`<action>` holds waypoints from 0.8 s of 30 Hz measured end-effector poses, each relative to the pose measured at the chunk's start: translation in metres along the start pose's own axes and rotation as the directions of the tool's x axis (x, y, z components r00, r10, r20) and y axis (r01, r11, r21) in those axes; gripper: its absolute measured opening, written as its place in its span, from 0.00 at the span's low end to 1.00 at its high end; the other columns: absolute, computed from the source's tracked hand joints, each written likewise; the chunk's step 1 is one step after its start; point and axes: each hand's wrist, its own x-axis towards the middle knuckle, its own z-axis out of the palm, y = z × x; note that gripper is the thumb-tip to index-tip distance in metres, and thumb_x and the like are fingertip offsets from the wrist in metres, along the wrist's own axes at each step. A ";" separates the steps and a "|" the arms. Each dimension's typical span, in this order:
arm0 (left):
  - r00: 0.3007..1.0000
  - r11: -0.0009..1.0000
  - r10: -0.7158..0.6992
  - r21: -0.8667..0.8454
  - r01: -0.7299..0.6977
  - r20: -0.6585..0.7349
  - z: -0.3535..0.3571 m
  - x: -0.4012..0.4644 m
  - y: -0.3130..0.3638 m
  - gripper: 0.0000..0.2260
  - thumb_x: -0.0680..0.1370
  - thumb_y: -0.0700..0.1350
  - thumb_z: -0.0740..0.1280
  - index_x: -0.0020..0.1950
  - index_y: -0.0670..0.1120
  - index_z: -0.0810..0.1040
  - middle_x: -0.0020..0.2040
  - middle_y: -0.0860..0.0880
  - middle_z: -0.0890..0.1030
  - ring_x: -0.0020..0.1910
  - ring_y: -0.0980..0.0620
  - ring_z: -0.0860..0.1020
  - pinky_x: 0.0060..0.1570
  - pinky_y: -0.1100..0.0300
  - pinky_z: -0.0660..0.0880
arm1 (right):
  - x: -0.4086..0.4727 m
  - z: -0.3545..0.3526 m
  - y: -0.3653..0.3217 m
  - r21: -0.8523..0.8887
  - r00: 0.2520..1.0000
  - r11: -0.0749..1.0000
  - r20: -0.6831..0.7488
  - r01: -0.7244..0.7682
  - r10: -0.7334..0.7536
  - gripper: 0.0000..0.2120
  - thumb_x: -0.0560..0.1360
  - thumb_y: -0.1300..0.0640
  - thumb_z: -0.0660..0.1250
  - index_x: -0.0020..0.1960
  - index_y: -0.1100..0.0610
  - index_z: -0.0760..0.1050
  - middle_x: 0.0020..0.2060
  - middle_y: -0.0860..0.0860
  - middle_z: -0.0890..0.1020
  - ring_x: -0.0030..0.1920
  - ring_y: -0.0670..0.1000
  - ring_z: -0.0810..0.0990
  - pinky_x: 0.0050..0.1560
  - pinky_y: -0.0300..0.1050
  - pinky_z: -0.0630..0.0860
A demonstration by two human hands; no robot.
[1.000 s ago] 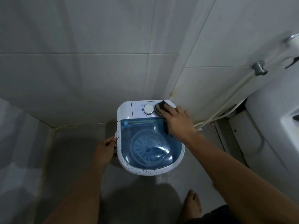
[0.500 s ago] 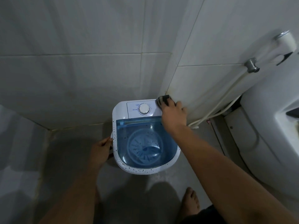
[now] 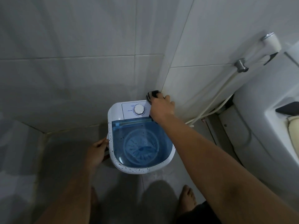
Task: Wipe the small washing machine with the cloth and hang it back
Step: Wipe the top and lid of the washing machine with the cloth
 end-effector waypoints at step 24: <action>0.999 0.999 -0.011 -0.044 0.009 -0.042 0.004 0.007 -0.006 0.07 0.83 0.44 0.63 0.53 0.49 0.82 0.47 0.48 0.85 0.43 0.52 0.83 0.43 0.56 0.80 | -0.008 0.026 0.060 0.511 0.997 0.859 -0.067 0.011 0.027 0.29 0.75 0.68 0.63 0.74 0.53 0.72 0.73 0.54 0.74 0.69 0.60 0.75 0.67 0.41 0.69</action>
